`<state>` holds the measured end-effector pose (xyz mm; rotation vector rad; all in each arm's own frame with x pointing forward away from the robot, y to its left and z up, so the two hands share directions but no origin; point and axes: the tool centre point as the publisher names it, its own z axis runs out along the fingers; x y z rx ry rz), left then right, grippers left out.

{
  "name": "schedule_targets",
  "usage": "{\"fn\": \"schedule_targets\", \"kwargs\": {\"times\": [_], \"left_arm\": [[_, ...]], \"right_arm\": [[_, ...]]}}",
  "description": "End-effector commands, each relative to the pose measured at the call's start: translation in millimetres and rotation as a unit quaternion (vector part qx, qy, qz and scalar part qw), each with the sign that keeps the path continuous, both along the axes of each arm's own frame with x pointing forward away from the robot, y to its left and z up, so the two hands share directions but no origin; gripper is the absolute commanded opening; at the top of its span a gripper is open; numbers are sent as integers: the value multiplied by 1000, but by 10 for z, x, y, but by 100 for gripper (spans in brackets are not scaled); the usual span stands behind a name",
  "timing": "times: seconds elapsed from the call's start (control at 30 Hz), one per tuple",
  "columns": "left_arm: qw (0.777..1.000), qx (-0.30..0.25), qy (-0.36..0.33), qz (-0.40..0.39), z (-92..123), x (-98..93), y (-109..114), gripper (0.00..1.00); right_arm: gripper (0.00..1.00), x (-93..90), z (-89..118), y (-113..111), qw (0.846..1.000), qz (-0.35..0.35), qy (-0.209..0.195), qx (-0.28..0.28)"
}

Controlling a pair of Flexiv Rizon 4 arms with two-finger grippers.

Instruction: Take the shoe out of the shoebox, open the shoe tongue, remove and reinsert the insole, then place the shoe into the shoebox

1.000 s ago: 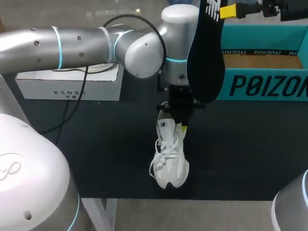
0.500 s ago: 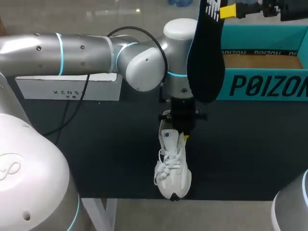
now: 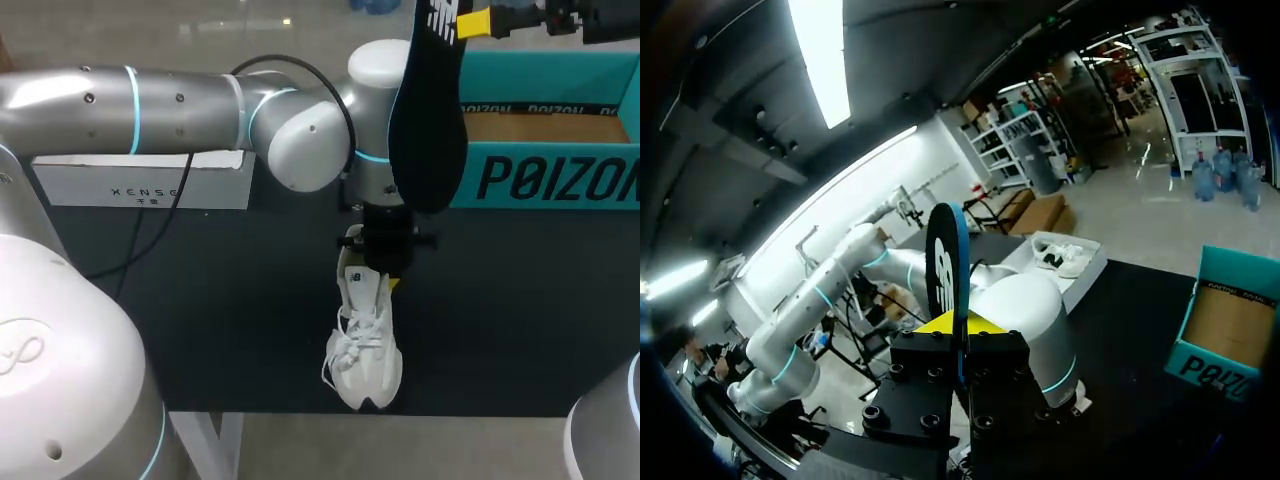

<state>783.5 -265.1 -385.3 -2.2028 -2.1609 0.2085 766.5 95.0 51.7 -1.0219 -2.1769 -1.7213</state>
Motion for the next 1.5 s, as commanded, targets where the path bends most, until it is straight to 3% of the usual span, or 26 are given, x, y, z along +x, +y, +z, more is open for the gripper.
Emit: {"fn": "schedule_targets", "kwargs": {"times": [0.03, 0.3, 0.47, 0.57, 0.77, 1.5], "left_arm": [[999, -32, -6, 10, -9, 13, -6, 100], [991, -125, 3, 54, 230, 186, -2, 100], [973, -209, 27, 90, 409, 294, 99, 100], [949, -281, 53, 131, 528, 415, 211, 100], [876, -421, 119, 202, 637, 531, 383, 100], [876, -421, 119, 202, 637, 531, 383, 100]], "right_arm": [[0, 19, 3, 21, 1000, 0, 1, -1], [0, 19, 3, 21, 1000, 0, 1, -1], [0, 19, 3, 21, 1000, 0, 1, -1], [0, 19, 3, 21, 1000, 0, 1, -1], [0, 19, 3, 21, 1000, 0, 1, -1], [0, 19, 3, 21, 1000, 0, 1, -1]]}}
